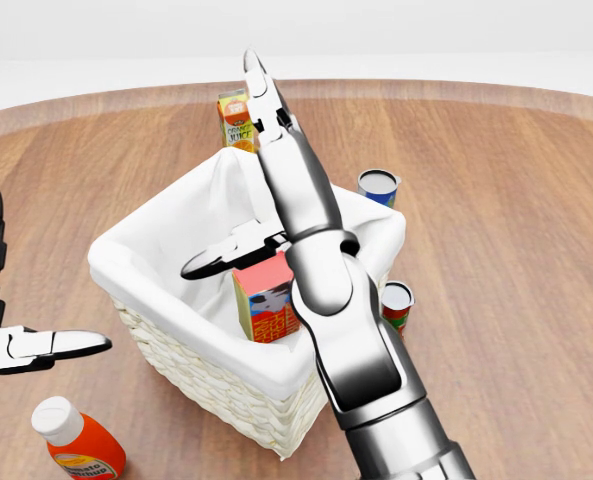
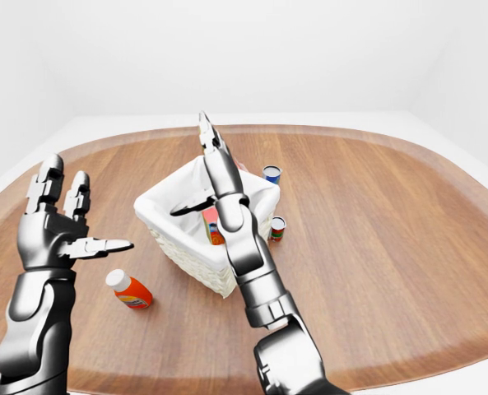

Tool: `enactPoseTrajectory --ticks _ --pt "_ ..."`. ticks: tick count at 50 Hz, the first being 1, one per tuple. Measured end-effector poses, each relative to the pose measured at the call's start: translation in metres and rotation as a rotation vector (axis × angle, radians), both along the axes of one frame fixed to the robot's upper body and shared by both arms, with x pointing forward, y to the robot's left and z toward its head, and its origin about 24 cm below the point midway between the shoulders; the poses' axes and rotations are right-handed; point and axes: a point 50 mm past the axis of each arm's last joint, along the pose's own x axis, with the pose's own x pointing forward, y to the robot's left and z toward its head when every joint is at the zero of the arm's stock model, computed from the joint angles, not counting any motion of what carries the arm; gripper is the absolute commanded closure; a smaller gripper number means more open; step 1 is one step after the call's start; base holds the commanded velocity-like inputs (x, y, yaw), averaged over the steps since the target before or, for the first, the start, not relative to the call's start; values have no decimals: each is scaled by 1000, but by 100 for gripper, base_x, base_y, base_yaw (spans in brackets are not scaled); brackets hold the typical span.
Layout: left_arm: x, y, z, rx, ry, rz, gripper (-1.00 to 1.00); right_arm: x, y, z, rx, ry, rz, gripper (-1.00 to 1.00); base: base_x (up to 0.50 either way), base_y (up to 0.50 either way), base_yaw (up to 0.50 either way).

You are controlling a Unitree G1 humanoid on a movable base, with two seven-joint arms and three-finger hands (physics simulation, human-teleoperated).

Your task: Pick up the butter and put it in the basket.

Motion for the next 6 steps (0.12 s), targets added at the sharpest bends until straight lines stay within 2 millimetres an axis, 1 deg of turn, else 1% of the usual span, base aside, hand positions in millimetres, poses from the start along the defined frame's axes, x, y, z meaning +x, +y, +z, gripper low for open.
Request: enactPoseTrajectory --ticks 6 --pt "-1 -1 0 3 -2 -2 -100 -15 -9 7 4 -59 20 -100 0 0 0"
